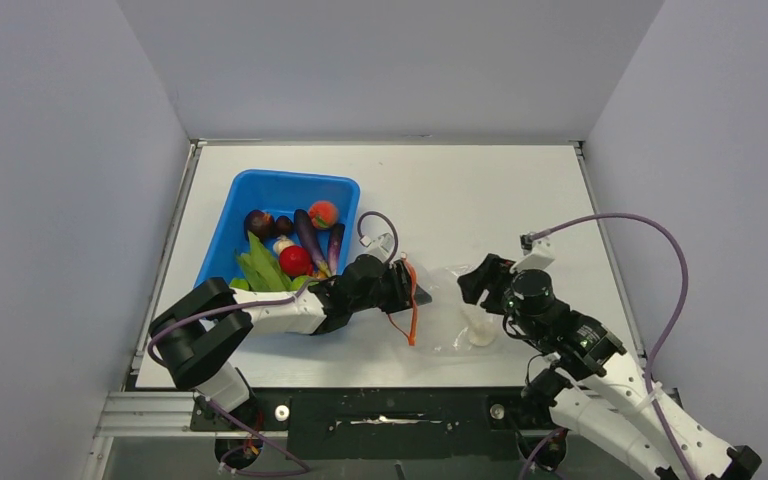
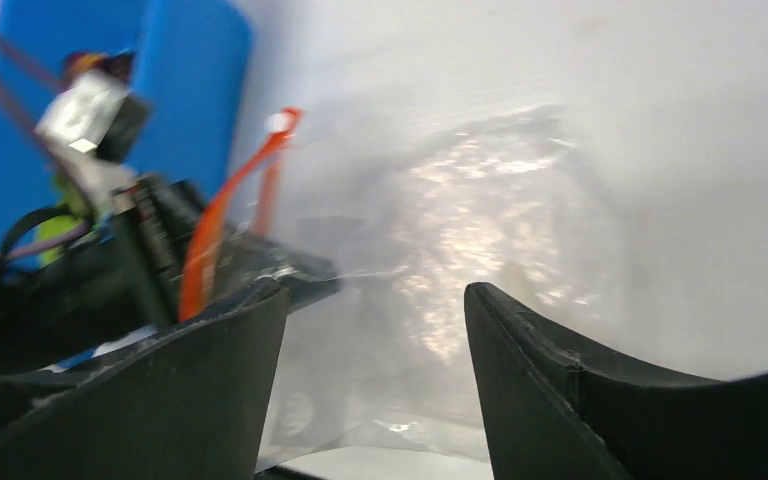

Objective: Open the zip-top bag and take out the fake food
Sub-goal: Pick up the fake vegetable from the zipper food storage bag.

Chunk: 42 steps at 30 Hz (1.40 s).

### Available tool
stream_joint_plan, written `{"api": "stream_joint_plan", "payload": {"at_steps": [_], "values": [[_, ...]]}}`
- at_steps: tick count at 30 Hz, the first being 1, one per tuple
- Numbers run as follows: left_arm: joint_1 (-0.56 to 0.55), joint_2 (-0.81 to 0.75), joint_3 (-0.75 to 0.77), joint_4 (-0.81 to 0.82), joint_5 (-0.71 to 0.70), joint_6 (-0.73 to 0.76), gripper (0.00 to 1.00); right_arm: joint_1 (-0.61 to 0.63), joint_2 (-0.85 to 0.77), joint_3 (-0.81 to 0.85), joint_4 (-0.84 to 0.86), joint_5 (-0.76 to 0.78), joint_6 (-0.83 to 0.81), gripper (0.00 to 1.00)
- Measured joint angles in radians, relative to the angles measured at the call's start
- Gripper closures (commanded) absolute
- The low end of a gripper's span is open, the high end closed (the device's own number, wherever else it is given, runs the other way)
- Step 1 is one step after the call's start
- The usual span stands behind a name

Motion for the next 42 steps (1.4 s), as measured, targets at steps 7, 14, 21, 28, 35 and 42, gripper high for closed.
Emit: {"api": "stream_joint_plan", "payload": {"at_steps": [7,14,21,28,35,42], "values": [[0.0,0.0,0.0,0.0,0.001,0.003,0.63,-0.246,0.057,-0.009,-0.182,0.1,0.102,0.48],[0.0,0.0,0.0,-0.002,0.011,0.004,0.6,-0.685,0.127,-0.196,-0.119,-0.191,0.071,0.63],[-0.001,0.032,0.011,0.0,0.055,0.011,0.56,-0.726,0.037,-0.363,-0.088,-0.336,0.146,0.69],[-0.006,0.106,0.023,0.009,0.072,-0.006,0.51,-0.726,0.09,-0.468,0.135,-0.486,0.245,0.76],[-0.044,0.181,0.06,0.017,0.061,-0.026,0.45,-0.726,0.202,-0.511,0.341,-0.625,0.275,0.82],[-0.058,0.232,0.06,0.11,0.052,-0.087,0.43,-0.726,0.276,-0.517,0.449,-0.716,0.258,0.83]]}}
